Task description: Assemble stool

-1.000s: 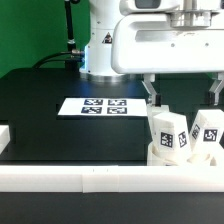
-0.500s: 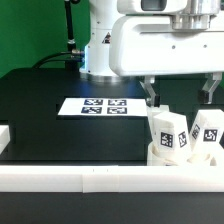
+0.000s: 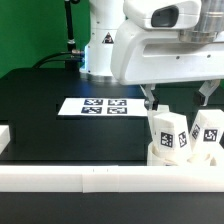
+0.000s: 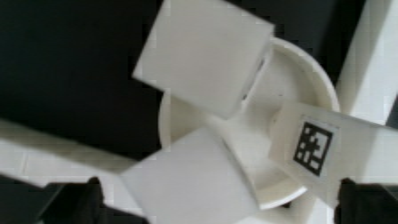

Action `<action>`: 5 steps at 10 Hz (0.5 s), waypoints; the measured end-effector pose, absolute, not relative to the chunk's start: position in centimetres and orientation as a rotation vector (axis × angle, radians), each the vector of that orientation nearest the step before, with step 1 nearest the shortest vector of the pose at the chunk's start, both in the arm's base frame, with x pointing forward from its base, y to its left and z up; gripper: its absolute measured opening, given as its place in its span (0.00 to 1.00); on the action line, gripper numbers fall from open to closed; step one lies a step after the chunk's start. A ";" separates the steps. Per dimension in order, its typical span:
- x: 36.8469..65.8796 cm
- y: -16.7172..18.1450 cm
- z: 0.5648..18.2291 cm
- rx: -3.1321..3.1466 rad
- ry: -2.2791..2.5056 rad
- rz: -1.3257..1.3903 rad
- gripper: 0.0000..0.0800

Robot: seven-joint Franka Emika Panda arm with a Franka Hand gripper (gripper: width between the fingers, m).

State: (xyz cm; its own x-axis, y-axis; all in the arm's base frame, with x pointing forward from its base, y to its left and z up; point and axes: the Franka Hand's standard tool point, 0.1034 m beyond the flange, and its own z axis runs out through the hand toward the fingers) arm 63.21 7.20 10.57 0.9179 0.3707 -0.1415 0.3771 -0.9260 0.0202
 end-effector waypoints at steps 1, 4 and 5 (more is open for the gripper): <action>63.3 7.0 10.5 3.020 0.658 -0.210 0.81; 63.3 6.2 10.6 2.934 0.924 -0.227 0.81; 63.4 6.0 10.5 2.894 1.035 -0.229 0.81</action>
Offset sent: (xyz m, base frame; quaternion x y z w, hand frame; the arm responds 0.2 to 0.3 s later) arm 0.0000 0.0000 0.0000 0.0000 0.0000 -0.2667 0.9638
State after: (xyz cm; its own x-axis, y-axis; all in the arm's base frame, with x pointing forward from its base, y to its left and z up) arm 63.38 6.05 10.54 0.7634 0.6259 -0.1594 0.6348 -0.7727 0.0060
